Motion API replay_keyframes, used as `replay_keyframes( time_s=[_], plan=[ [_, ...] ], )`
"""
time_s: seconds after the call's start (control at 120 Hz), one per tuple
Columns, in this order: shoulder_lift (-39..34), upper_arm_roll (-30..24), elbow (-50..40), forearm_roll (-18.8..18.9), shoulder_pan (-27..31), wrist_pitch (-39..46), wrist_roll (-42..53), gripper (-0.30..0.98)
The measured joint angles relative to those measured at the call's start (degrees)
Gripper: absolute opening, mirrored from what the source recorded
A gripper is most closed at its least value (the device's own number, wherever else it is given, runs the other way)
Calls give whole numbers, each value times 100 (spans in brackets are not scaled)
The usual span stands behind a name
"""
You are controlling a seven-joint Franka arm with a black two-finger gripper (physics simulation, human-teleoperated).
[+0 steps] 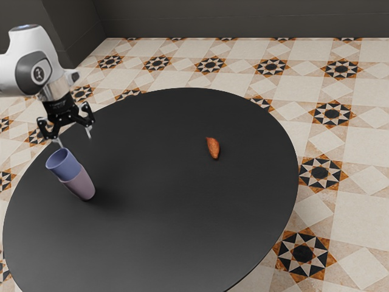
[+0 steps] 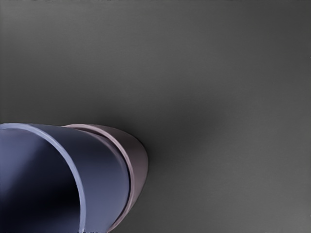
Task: Place the right cup onto the left cup
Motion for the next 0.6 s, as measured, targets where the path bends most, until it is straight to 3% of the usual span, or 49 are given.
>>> replay_keyframes(
  time_s=[0.417,0.6],
  plan=[
    [-166,-9,211,77,-53,-209,71,66],
    [-149,-139,1133,123,-178,-474,1218,67]
  ],
)
